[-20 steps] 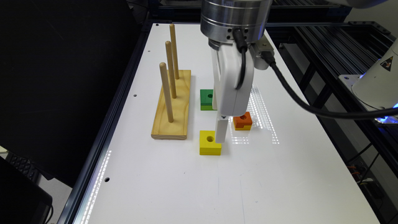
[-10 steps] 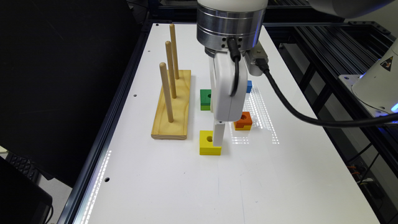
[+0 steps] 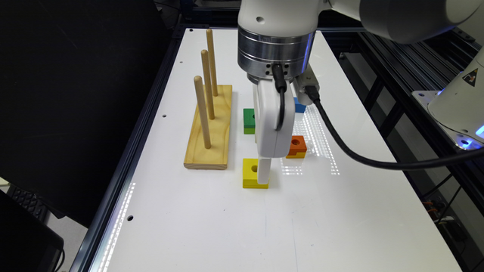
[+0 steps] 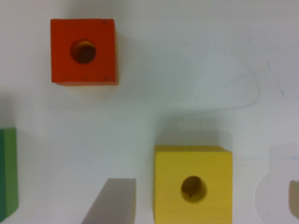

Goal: Pick up yellow block.

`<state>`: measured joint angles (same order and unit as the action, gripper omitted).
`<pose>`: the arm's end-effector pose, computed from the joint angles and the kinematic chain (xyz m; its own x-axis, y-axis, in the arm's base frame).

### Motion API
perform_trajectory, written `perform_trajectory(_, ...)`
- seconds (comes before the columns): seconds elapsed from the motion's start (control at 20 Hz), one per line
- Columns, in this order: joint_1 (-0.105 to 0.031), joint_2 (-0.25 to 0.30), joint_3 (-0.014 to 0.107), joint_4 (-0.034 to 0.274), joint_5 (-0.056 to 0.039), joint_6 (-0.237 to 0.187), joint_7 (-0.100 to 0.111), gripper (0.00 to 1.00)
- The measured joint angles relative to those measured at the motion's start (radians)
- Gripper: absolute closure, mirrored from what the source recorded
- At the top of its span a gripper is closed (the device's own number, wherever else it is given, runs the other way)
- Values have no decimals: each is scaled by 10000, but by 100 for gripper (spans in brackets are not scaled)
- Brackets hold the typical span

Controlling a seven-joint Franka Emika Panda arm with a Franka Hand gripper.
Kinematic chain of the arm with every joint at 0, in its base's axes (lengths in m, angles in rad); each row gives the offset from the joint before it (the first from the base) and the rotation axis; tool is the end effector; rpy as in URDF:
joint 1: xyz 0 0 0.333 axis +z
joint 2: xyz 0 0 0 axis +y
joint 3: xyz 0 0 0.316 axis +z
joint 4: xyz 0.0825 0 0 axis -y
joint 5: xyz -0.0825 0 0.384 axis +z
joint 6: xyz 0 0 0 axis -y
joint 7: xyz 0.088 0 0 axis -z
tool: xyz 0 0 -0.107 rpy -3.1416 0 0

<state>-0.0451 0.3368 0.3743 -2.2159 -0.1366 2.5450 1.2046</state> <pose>0.5230 0.1818 0.2357 0.7087 -0.7048 -0.0311 -0.7055 -0.7077 -0.0367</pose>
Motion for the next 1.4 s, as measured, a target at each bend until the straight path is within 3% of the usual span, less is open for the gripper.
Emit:
perform_trajectory(0.15,2,110,-16,-2,-41,37,11,0)
perform_trajectory(0.4,5,435,-54,6,-301,346,185,0)
perform_trajectory(0.7,7,558,-65,9,-328,404,196,0)
perform_trajectory(0.9,9,847,-112,20,-539,676,321,0)
perform_trajectory(1.4,13,867,-114,114,-545,680,327,0)
